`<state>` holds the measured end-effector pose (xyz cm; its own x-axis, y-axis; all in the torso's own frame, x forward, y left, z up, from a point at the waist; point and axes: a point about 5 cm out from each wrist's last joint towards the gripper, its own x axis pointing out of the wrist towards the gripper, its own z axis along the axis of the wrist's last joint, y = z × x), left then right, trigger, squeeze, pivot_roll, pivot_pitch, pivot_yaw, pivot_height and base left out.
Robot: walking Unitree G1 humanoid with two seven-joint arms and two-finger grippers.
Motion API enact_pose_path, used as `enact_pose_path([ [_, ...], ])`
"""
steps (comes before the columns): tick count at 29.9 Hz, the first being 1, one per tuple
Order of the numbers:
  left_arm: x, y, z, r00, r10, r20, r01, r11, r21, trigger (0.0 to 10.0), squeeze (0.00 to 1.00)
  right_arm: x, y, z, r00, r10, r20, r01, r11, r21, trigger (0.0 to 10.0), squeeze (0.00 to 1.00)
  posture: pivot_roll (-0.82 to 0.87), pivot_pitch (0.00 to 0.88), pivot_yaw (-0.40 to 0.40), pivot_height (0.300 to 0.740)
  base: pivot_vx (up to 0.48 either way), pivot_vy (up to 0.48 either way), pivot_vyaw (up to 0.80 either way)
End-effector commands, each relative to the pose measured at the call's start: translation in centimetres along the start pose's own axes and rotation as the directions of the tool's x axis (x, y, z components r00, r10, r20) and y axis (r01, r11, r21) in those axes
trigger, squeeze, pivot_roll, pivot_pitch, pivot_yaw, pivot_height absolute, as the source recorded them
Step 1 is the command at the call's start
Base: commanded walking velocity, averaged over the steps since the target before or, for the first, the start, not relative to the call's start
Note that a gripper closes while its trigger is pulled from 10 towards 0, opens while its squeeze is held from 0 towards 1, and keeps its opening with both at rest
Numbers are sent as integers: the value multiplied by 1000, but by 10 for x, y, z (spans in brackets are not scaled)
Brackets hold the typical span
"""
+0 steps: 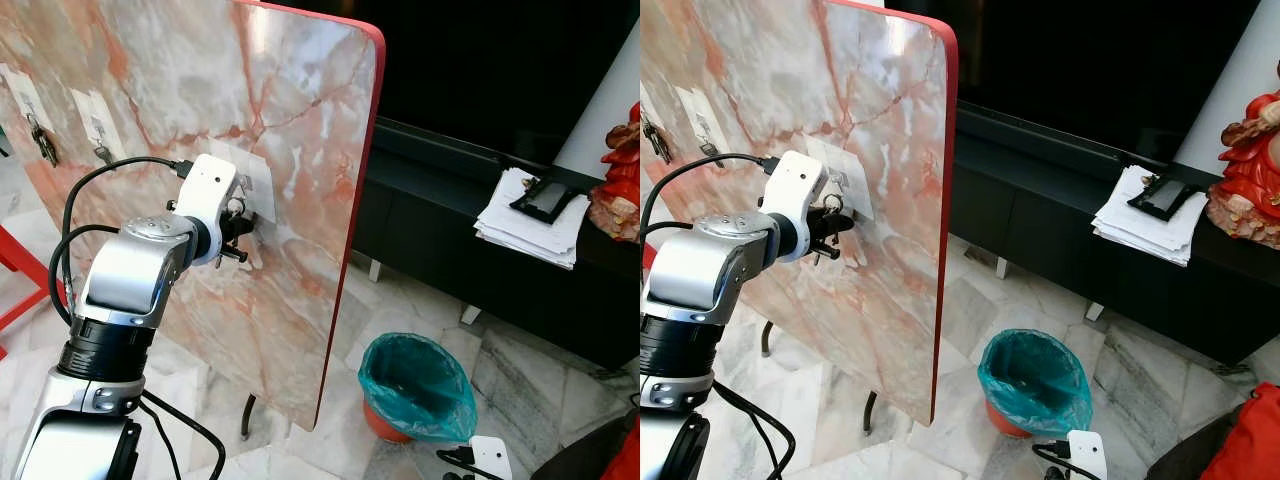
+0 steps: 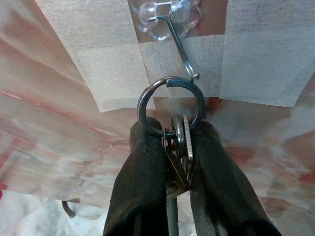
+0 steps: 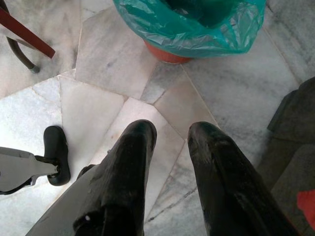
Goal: Hang keys on a hook
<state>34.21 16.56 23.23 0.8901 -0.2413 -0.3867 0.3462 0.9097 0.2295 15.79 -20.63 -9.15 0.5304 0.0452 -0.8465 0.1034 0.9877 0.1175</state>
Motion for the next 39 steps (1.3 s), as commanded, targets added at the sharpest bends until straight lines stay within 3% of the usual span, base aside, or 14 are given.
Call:
enact_pose_path([
  [1,-3,-5,17,998,-20,65,18,999,39,10000,0,-1,-3,0,1000,-8,2,8,1000,14,10000,0,3,0,-82,740,0,0,0],
  [7,-15,-11,11,995,-15,96,8,997,71,10000,0,-1,-3,0,1000,-9,3,9,1000,16,10000,0,5,0,-86,740,0,0,0],
  [12,-23,-20,4,993,-27,119,22,999,47,10000,0,0,-3,1,1000,-7,3,7,1000,13,10000,0,12,0,-94,740,0,0,0],
  [24,-30,-32,-19,997,-70,42,68,996,60,10000,0,0,-3,1,1000,-3,0,3,1000,7,10000,0,13,0,-94,740,0,0,0],
  [31,-34,-15,-9,994,53,99,-58,997,41,10000,0,-1,-3,1,1000,-4,1,4,1000,6,10000,0,11,0,-96,740,0,0,0],
  [39,-36,6,-10,987,141,73,-144,989,38,10000,0,-1,-3,1,1000,-2,-2,2,1000,1,10000,0,14,0,-95,740,0,0,0],
])
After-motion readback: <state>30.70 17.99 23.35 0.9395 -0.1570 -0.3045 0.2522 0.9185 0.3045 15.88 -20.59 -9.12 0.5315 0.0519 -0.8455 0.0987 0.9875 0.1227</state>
